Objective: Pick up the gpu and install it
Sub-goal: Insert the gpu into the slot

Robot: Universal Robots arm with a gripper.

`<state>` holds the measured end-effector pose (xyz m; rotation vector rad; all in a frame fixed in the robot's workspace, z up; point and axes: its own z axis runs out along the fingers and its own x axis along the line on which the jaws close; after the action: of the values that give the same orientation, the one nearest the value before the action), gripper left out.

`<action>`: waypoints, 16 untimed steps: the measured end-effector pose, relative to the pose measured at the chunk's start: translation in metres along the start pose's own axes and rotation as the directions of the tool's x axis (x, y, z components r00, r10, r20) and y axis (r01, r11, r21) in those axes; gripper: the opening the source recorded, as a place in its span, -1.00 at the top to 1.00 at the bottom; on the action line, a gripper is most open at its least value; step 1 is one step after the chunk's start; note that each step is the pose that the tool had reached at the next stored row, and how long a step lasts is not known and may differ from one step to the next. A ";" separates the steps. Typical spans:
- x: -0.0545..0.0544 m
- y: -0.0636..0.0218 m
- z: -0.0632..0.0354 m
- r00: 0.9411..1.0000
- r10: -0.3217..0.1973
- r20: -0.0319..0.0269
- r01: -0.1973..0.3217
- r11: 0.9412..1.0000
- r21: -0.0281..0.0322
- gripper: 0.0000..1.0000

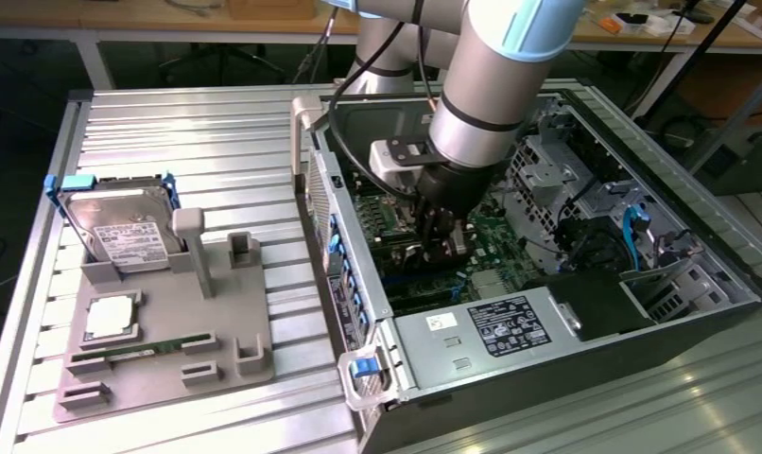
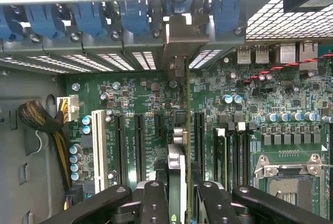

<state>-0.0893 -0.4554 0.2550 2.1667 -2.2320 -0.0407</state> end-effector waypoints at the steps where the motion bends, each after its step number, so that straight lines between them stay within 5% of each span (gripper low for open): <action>1: 0.000 0.0000 0.0000 1.000 0.000 0.000 0.000 1.000 0.000 0.46; 16: -0.001 -0.0001 0.0043 1.000 0.003 0.000 -0.003 1.000 0.001 0.46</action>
<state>-0.0893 -0.4547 0.2507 2.1638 -2.2357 -0.0402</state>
